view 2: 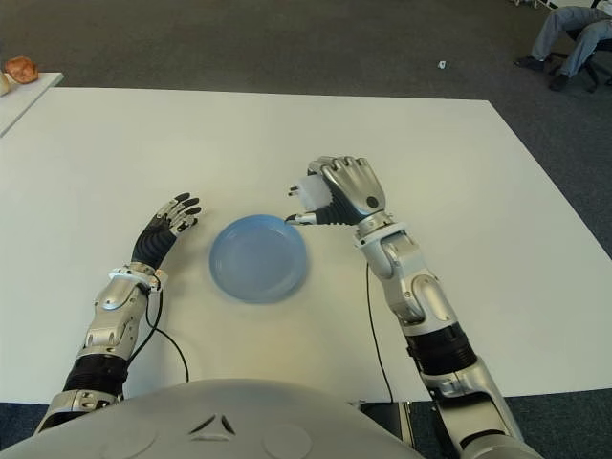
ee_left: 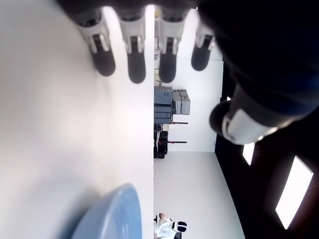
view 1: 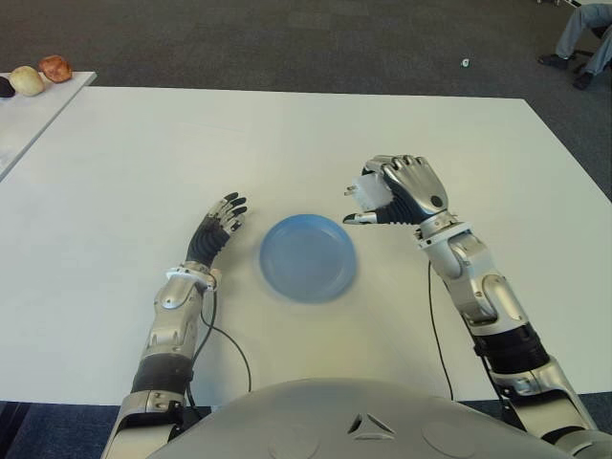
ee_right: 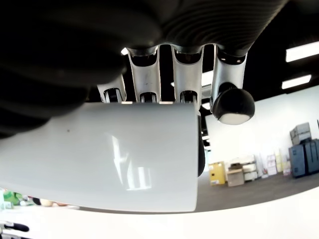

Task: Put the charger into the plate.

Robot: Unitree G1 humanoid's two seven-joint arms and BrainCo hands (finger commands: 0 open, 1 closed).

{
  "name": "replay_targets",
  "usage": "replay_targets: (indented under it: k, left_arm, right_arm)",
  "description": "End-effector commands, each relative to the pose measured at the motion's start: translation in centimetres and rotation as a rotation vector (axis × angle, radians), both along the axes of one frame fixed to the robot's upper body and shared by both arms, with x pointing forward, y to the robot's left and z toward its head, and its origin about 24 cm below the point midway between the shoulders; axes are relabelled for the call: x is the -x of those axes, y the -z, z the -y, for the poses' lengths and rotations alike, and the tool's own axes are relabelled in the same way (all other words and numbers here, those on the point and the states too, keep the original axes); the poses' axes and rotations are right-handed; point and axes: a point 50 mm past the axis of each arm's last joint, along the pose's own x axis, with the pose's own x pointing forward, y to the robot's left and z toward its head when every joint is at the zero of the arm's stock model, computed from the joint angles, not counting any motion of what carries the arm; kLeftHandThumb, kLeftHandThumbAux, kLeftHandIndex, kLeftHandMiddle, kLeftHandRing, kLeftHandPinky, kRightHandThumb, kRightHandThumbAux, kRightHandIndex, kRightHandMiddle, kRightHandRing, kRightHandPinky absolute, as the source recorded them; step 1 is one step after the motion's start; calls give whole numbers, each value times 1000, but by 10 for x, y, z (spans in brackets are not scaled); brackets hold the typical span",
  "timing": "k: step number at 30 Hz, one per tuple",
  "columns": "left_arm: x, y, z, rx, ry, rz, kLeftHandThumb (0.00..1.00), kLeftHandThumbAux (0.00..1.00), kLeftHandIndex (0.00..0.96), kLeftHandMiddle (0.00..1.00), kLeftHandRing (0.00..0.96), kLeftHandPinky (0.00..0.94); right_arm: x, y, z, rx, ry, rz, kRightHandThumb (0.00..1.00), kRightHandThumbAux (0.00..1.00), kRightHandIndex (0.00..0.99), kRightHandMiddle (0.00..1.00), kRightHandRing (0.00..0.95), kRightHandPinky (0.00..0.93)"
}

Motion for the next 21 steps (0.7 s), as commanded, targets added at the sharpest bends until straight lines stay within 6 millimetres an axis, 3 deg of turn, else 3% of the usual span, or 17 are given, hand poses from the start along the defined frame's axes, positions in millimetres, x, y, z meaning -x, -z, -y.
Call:
replay_targets:
  k: [1,9,21]
  left_arm:
    - [5,10,4,8,9,-50,0,596,117,150,143,133]
    - [5,10,4,14,9,-50,0,592,110,152,144,131]
    - [5,10,6,23,1,-49,0,588,110,154,145,140]
  right_arm:
    - [-4,7,-14,-20,-3,-44,750,707,441,896,885,864]
    - [-7,24,-35,-50,-12,-120,752,706,441,891,882,864]
    - [-13,32,-49,-50,-21,-154,752,706,441,887,879,869]
